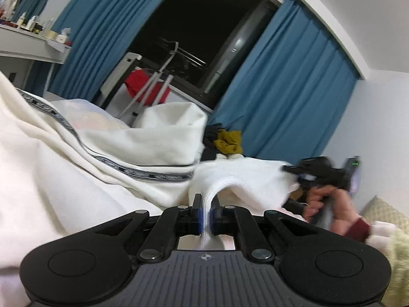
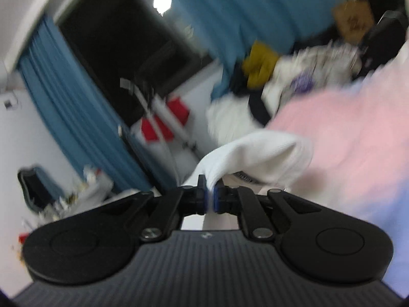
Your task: Fold clothes
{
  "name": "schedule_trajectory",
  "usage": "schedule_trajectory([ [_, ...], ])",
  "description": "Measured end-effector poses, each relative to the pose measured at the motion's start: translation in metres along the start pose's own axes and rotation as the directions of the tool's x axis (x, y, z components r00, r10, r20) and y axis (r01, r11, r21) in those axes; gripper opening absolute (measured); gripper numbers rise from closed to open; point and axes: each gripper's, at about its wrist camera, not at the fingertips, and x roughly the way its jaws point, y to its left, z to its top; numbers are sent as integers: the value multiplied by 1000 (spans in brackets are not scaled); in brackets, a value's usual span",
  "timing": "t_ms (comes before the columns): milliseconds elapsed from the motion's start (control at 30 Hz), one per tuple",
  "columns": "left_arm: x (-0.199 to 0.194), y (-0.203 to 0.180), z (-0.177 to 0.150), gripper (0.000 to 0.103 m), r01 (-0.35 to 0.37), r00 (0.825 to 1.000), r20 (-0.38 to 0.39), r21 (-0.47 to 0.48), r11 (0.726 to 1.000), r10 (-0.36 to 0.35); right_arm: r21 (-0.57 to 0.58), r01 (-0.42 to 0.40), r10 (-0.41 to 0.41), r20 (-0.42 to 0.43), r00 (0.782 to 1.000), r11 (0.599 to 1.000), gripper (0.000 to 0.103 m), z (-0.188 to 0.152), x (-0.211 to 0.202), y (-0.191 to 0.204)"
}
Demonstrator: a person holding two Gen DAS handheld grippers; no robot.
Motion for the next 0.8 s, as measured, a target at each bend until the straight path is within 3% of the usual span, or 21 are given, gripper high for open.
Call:
schedule_trajectory([
  [133,5,-18,-7,6,41,997,-60,38,998,-39,93,71,-81,108,991,993,8,24,-86,-36],
  [233,13,-33,-15,6,68,992,-110,69,995,-60,197,149,-175,123,977,969,8,21,-140,-76],
  [367,22,-45,-28,8,70,982,-181,109,992,-49,371,272,-294,1,956,888,8,-3,-178,-146],
  [467,28,-50,-38,9,63,972,-231,130,989,-32,491,340,-321,-126,939,802,8,-29,-185,-193],
  [567,25,-50,-44,17,41,962,-274,123,992,-6,519,391,-335,-203,920,760,8,-45,-182,-212],
  [667,19,-50,-44,24,9,945,-327,111,994,28,466,414,-355,-214,910,782,8,-49,-176,-207],
  [800,4,-40,-42,36,-46,903,-427,24,999,52,357,448,-402,-200,894,820,8,-47,-165,-195],
])
